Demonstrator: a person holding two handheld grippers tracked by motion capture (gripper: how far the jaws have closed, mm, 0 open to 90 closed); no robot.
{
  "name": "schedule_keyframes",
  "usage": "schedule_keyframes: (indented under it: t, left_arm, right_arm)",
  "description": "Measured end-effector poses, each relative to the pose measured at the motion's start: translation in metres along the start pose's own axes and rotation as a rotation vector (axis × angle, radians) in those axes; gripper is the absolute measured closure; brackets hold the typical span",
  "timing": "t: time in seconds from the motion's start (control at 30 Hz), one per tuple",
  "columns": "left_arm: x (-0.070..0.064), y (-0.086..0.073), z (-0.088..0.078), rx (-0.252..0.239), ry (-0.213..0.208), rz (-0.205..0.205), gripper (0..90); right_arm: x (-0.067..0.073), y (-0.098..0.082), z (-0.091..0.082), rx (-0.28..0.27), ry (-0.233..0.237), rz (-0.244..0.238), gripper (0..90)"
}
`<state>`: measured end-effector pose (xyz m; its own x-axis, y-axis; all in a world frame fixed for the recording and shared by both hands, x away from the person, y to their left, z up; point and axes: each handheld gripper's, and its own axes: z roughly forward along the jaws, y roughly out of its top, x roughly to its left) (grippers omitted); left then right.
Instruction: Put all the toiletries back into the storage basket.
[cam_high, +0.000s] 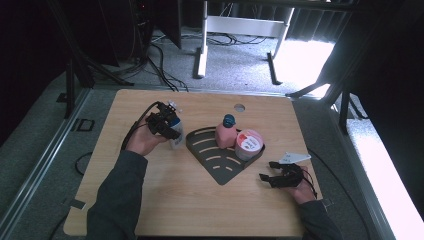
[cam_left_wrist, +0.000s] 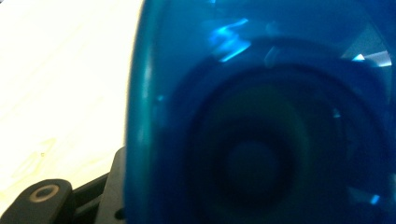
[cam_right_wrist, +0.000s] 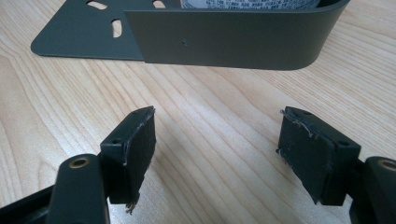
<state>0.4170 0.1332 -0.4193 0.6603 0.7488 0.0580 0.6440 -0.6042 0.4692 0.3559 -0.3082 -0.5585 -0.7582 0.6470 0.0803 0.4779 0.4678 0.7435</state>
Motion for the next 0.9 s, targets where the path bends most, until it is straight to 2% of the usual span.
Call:
schedule_keyframes:
  t: [0.4, 0.9]
  left_arm:
    - [-0.004, 0.007, -0.005, -0.023, -0.002, 0.006, 55.3]
    - [-0.01, 0.013, 0.001, -0.036, -0.013, 0.002, 55.3]
  right_arm:
    - [0.0, 0.0, 0.0, -0.001, 0.001, 0.0, 27.1]
    - [0.0, 0.0, 0.0, -0.002, 0.002, 0.0, 27.1]
